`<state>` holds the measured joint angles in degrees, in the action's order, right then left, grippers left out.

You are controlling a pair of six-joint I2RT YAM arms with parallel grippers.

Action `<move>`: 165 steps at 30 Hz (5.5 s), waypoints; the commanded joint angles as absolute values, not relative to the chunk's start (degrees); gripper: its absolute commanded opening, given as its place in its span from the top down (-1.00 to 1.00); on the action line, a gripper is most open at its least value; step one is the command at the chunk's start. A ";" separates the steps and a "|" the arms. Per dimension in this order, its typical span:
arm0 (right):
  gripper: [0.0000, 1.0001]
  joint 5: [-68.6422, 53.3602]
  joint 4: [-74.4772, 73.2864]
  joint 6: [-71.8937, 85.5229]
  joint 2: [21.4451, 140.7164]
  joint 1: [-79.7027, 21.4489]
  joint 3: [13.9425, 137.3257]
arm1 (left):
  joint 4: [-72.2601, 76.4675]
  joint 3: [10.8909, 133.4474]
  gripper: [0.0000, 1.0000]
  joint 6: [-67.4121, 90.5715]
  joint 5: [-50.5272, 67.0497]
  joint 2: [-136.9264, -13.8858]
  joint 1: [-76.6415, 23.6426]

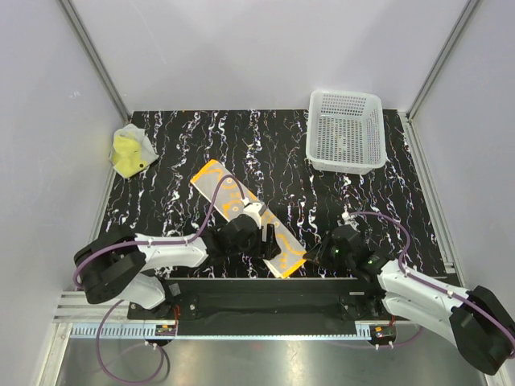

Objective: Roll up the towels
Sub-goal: Fold the towel

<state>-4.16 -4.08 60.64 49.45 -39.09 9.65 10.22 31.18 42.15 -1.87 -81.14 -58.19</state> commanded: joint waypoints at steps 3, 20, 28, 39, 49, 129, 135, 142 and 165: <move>0.58 -5.01 -4.05 60.64 51.33 -38.94 8.17 | 13.54 33.05 -0.53 42.63 -2.20 -81.30 -58.54; 0.83 -5.80 -19.78 58.71 51.06 -38.94 22.06 | 11.77 34.01 -0.52 42.45 -4.74 -77.26 -62.83; 0.84 -8.26 -16.35 58.71 58.08 -38.93 26.53 | 20.81 29.98 -0.53 42.63 -1.50 -74.18 -65.65; 0.84 -8.44 -15.12 60.55 62.75 -38.94 31.46 | 37.79 25.66 -0.54 44.30 6.15 -81.56 -66.71; 0.89 -8.79 -11.96 61.26 73.02 -38.58 35.85 | 37.09 25.92 -0.54 43.77 5.71 -83.58 -66.62; 1.00 -17.66 -10.55 59.15 88.24 -31.11 49.66 | 20.13 39.64 -0.56 36.04 -1.49 -94.66 -66.71; 0.95 -13.91 -14.84 57.48 84.13 -30.94 46.94 | 16.45 34.11 -0.57 36.56 -3.77 -79.92 -66.80; -0.99 -3.61 -25.04 54.23 70.33 -30.94 37.90 | 0.19 34.19 -0.61 34.63 -9.05 -61.29 -66.80; -0.23 -2.46 -11.43 63.10 67.58 -36.30 24.70 | 9.23 36.83 -0.62 33.92 -11.43 -68.91 -64.07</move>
<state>-5.21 -14.17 62.87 64.99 -35.57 24.21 4.47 34.28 34.61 -11.99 -69.23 -64.66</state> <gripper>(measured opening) 0.667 0.819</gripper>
